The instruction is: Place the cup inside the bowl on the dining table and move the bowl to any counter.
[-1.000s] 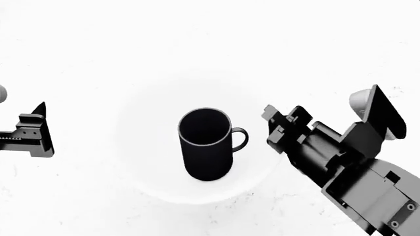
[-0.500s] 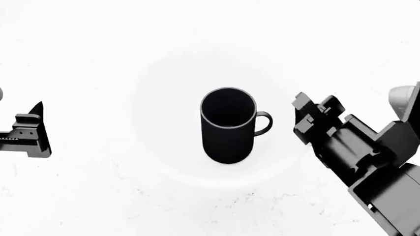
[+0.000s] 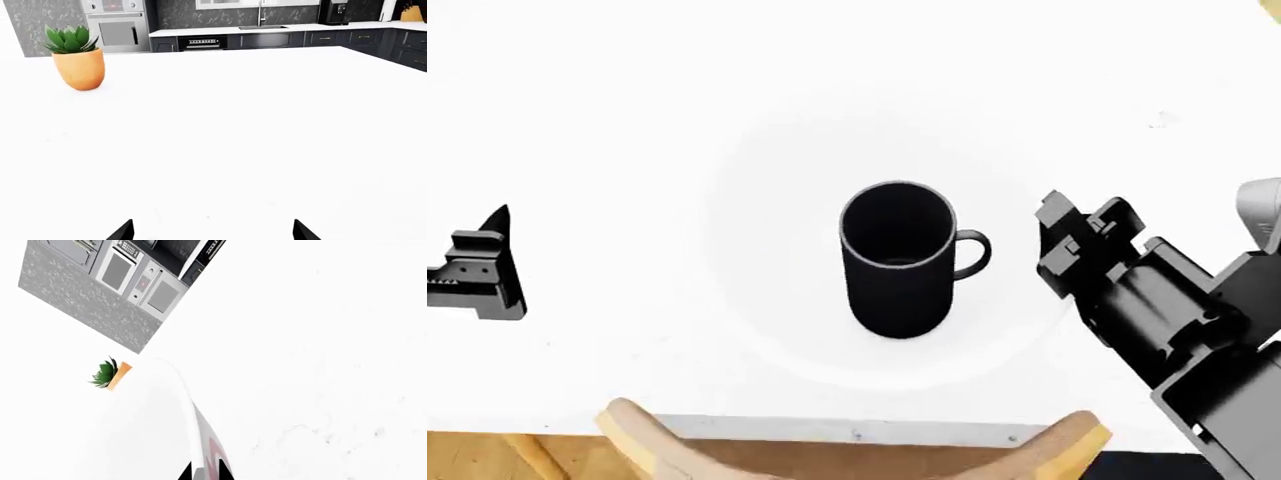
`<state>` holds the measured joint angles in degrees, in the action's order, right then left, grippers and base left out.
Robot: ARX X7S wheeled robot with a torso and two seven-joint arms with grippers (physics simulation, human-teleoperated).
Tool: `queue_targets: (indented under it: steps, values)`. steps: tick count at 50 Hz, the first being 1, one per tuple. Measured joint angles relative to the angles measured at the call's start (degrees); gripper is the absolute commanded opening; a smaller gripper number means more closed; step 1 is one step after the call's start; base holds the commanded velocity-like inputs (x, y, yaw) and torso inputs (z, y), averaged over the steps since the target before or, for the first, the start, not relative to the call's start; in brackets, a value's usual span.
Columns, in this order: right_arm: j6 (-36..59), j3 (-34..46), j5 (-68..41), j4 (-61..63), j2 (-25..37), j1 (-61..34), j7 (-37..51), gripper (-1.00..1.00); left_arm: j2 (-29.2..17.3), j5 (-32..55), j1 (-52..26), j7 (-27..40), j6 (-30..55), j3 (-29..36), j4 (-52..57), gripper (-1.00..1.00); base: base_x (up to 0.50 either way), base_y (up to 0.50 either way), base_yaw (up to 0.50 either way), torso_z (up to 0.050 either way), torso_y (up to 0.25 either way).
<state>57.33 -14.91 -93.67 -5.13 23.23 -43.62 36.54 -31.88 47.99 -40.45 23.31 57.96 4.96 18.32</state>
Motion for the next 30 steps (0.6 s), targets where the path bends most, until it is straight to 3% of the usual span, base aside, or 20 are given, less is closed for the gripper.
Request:
queue_targets:
  steps: [30]
  values:
    - [-1.66, -0.86, 0.40, 1.04, 0.74, 1.08, -0.04, -1.00, 0.17, 0.50, -0.33, 0.60, 0.12, 0.48, 0.13, 1.00, -0.02, -0.50, 0.00, 0.001, 0.000]
